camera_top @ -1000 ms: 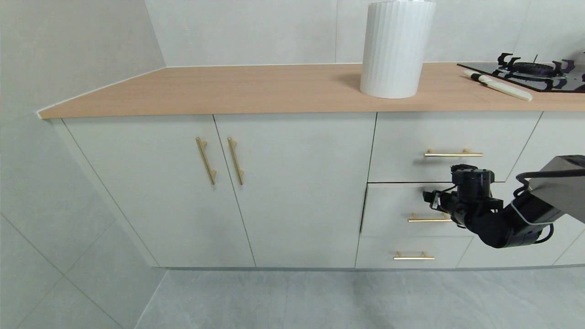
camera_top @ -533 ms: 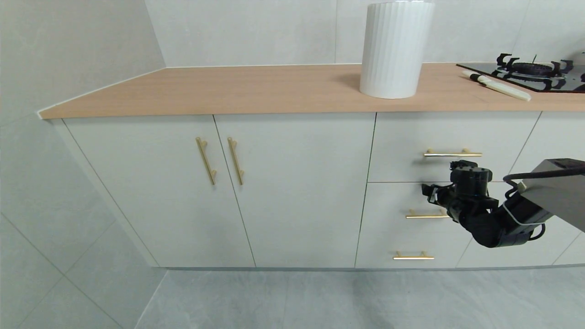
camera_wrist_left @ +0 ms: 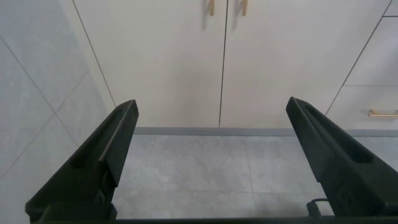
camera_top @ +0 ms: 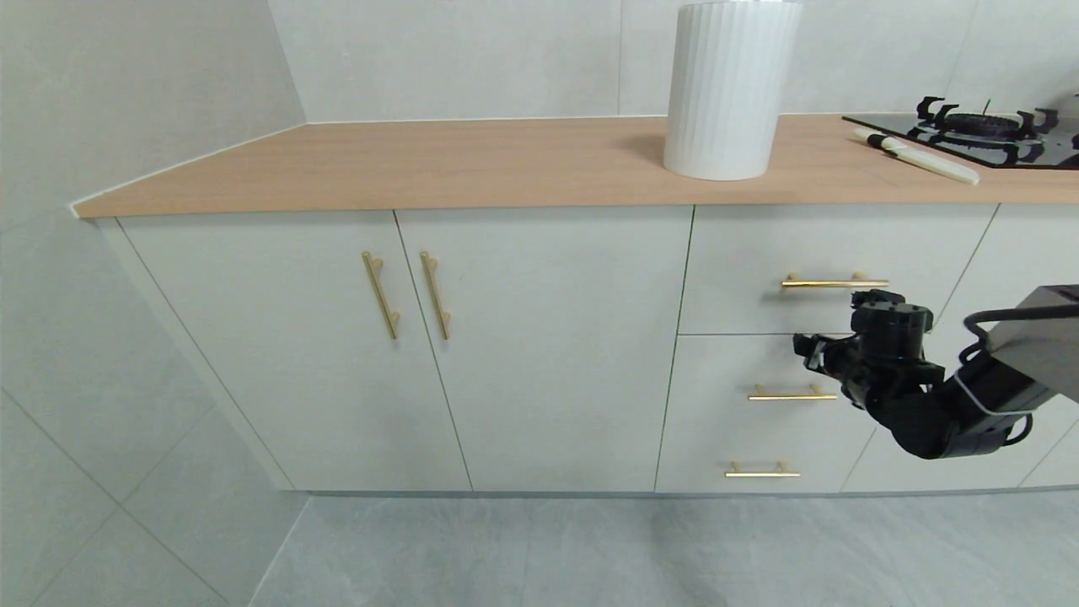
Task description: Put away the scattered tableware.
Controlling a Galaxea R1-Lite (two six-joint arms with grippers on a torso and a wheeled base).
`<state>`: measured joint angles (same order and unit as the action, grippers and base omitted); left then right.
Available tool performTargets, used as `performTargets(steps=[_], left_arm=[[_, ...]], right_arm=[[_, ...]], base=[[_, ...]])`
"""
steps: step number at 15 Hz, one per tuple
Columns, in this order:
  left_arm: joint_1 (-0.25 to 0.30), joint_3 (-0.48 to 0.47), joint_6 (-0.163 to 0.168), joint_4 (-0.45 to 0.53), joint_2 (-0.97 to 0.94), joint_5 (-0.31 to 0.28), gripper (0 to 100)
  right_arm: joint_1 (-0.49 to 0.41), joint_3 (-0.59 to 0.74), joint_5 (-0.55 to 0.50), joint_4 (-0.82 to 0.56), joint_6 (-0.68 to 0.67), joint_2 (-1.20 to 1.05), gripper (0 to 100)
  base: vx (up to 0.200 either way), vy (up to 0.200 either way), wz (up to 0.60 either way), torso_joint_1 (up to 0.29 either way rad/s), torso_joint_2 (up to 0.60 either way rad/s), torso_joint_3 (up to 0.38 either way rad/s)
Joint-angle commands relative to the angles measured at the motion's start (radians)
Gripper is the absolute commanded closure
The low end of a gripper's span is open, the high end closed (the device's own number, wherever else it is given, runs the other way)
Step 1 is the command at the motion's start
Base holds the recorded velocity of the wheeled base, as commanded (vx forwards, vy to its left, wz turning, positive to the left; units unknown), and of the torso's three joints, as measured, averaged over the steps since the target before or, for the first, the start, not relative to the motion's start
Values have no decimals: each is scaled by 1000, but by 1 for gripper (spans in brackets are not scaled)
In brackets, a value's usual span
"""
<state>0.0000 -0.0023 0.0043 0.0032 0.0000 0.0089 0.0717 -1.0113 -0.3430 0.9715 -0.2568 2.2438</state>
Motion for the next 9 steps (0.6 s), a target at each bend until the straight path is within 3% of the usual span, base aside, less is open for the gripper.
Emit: performTargets(steps=[1,6,9], left_arm=[[0,-1,0,0,0,0,0],[0,1,0,0,2,0,0],[0,-1,0,0,0,0,0]], right_arm=[[5,197,7,-5,1,-267,0],[3,654,7,-5,33,-897,0],[-7,864,-4,-53,177,-1303,0]], base=[[0,0,0,0,0,0],[0,0,0,0,0,0],[0,0,0,0,0,0]])
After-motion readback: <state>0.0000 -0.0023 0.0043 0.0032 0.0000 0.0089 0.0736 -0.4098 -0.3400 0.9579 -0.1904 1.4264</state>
